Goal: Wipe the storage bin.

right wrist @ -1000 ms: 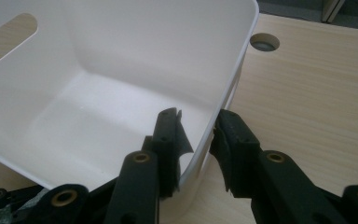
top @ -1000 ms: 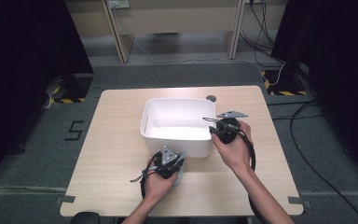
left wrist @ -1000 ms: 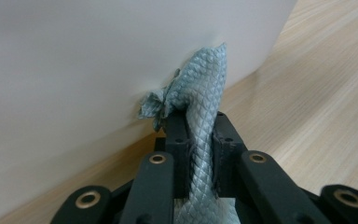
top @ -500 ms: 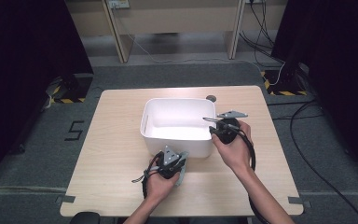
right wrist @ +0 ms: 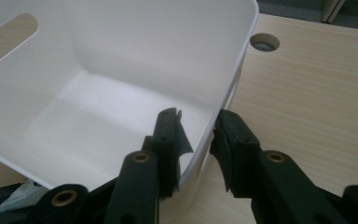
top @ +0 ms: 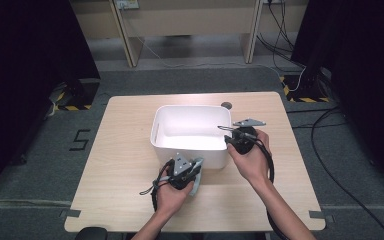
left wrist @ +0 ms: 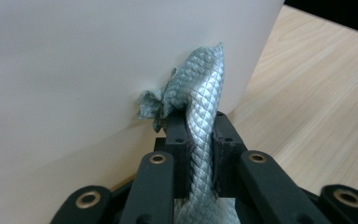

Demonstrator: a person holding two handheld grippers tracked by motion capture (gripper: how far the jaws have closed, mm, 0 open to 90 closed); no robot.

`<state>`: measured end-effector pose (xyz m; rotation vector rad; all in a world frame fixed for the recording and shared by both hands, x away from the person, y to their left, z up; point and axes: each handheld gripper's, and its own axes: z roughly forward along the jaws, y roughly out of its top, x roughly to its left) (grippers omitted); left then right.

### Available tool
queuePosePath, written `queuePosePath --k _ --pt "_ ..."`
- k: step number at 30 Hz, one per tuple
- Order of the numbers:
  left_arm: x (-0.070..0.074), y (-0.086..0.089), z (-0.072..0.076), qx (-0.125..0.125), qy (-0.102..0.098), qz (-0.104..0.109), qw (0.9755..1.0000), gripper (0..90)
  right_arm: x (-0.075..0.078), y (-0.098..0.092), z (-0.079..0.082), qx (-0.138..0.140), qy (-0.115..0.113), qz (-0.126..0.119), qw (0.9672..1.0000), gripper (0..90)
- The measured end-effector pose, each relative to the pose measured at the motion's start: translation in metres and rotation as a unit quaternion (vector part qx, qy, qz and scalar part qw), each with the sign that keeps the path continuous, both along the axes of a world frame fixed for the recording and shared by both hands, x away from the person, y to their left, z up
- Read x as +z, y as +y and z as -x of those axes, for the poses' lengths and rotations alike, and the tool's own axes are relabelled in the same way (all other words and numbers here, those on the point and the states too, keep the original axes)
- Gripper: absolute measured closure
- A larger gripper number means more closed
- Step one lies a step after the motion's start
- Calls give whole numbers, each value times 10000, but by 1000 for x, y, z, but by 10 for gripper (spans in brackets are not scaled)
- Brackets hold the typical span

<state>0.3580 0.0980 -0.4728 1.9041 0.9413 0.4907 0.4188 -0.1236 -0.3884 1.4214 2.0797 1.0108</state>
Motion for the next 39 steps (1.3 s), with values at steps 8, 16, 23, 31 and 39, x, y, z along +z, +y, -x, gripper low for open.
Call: queuePosePath --k 8,16,23,31,39 --pt "16 -1 2 -4 -139 121 9998 801 0 0 0 1 -3 -9 10000 703" --pt "25 -1 3 4 -220 176 9996 800 0 0 0 2 -8 -2 10000 703" --pt "27 -3 3 8 -246 182 9995 800 0 0 0 -20 6 2 10000 703" --pt "29 -3 3 4 -246 179 9995 800 0 1 0 -23 8 5 10000 703" --pt "31 -11 3 -57 -262 175 9995 800 0 1 0 -29 -2 37 10000 704"
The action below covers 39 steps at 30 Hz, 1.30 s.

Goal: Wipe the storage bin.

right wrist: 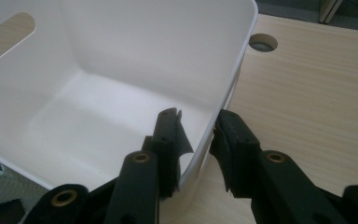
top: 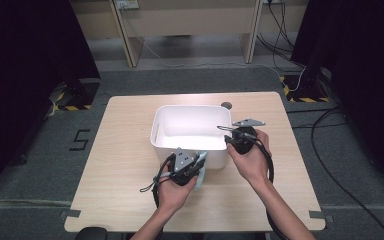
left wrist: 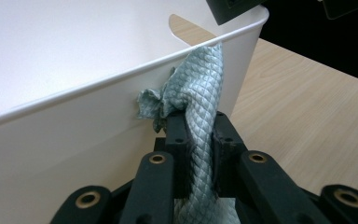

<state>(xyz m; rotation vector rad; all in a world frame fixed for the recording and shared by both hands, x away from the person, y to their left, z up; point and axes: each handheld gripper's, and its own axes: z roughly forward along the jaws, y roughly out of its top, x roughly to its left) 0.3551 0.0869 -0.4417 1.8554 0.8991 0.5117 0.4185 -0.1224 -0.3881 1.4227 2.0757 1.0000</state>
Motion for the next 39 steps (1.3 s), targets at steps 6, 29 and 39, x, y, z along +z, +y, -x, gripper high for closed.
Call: queuePosePath --k 6,29,39 --pt "1 -5 -1 -42 11 -22 10000 800 0 0 0 -5 7 -19 10000 703" --pt "-12 -9 -3 -87 91 -101 9999 800 0 0 0 -6 -2 -29 10000 703" --pt "-28 -12 -3 -75 77 -289 9995 800 0 0 0 5 -13 -24 10000 702"
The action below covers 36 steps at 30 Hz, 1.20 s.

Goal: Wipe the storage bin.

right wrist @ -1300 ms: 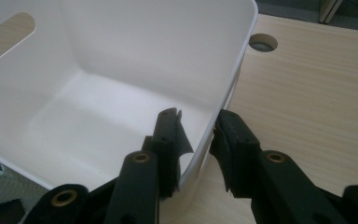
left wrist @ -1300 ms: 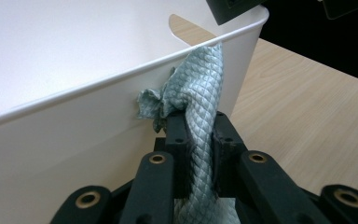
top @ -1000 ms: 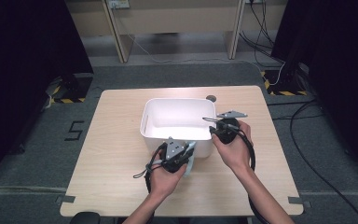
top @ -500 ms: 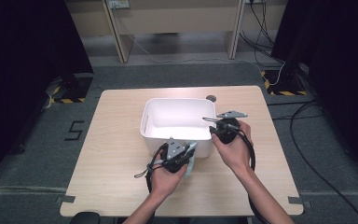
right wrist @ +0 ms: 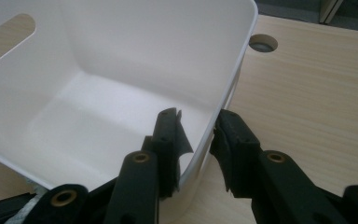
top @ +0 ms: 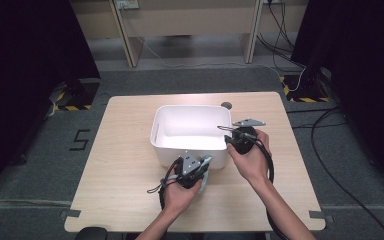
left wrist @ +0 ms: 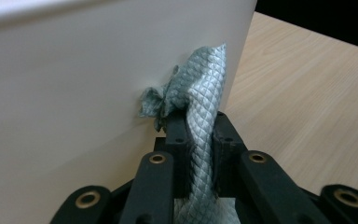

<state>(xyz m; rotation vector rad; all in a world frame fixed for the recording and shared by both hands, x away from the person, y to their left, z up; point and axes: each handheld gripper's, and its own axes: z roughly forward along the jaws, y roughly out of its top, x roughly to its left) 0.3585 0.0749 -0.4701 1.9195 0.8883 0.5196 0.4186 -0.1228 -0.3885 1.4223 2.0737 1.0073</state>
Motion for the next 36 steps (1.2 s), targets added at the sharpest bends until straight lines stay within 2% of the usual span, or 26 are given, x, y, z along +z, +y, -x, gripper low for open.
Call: queuePosePath --k 18,27,36 --pt "-31 -1 -3 27 152 -175 9997 800 0 1 0 16 -27 3 10000 702" --pt "-38 0 -5 28 253 -201 9995 800 0 1 0 13 -26 10 10000 702" --pt "-37 -4 -7 -5 323 -272 9991 801 0 1 0 8 -18 16 10000 701"
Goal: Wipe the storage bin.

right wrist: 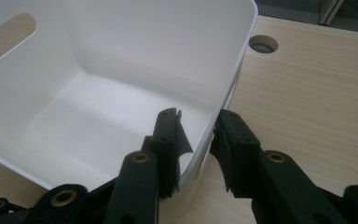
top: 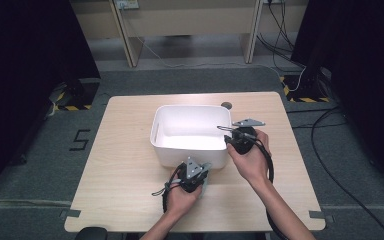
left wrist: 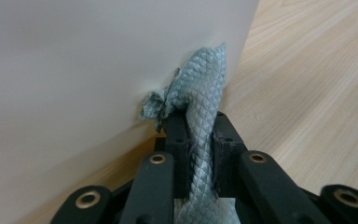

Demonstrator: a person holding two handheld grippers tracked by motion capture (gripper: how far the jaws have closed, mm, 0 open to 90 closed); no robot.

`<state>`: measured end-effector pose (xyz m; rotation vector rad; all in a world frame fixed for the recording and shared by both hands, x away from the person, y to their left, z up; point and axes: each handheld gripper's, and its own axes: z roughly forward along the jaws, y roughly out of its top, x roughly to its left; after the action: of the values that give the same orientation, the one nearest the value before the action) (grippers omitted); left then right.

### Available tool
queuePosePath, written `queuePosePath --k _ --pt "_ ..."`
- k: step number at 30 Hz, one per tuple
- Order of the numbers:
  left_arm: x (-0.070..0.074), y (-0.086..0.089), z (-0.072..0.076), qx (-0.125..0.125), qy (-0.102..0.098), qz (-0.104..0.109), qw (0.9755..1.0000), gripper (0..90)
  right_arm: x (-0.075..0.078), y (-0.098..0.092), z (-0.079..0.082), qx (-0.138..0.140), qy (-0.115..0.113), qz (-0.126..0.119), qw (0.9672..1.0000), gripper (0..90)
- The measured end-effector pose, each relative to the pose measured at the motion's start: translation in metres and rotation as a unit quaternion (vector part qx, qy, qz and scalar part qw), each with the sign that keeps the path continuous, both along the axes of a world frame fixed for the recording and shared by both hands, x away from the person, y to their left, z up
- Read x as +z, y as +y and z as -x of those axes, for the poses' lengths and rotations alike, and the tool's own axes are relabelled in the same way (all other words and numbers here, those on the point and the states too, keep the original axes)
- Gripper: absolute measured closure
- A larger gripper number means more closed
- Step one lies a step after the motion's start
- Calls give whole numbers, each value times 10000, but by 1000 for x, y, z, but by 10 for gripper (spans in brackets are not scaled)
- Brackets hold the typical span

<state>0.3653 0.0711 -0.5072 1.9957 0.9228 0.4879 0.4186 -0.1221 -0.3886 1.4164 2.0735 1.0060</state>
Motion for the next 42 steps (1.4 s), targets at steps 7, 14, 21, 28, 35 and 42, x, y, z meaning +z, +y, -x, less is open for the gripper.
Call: queuePosePath --k 7,14,21,28,35,42 --pt "0 -7 -1 -46 25 17 10000 801 0 0 0 7 -3 5 10000 700" --pt "1 -12 -2 -90 22 -36 10000 800 0 0 -1 6 -9 2 10000 700" --pt "4 -14 -1 -103 5 -6 9999 801 0 0 -1 7 -11 -6 10000 699" --pt "12 -15 0 -131 -80 61 9999 801 -1 0 -1 17 -39 6 10000 691" --pt "21 -15 1 -121 -141 167 9997 801 -1 0 -1 19 -29 7 10000 690" --pt "32 -14 3 -102 -249 286 9992 800 -1 0 -1 14 -19 -10 10000 687"
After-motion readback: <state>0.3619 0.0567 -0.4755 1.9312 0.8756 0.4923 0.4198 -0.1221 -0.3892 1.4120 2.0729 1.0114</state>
